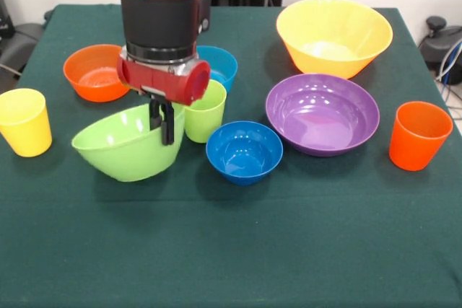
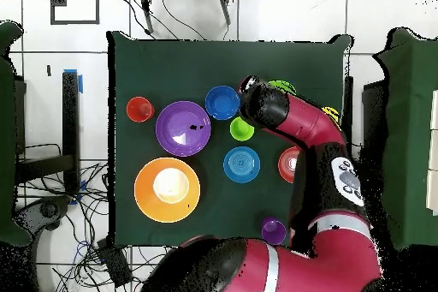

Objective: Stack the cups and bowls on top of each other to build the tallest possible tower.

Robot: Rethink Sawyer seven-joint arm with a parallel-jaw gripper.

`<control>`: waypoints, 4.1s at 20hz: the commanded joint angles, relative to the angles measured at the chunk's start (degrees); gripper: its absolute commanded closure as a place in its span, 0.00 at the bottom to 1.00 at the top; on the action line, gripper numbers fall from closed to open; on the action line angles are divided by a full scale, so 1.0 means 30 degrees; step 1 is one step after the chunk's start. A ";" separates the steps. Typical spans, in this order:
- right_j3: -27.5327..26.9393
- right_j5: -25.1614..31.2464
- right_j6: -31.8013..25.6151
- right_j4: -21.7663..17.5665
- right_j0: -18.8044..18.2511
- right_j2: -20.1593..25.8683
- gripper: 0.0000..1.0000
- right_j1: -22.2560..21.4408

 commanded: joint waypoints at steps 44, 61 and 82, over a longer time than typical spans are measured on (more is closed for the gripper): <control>1.2846 -0.1668 0.3154 0.1953 -1.0326 1.8160 1.00 0.0348; 1.4849 -0.2045 0.3061 0.1979 -1.2731 2.1294 1.00 0.6509; 1.1804 0.3005 0.2037 0.3325 -1.4211 2.1137 1.00 0.9712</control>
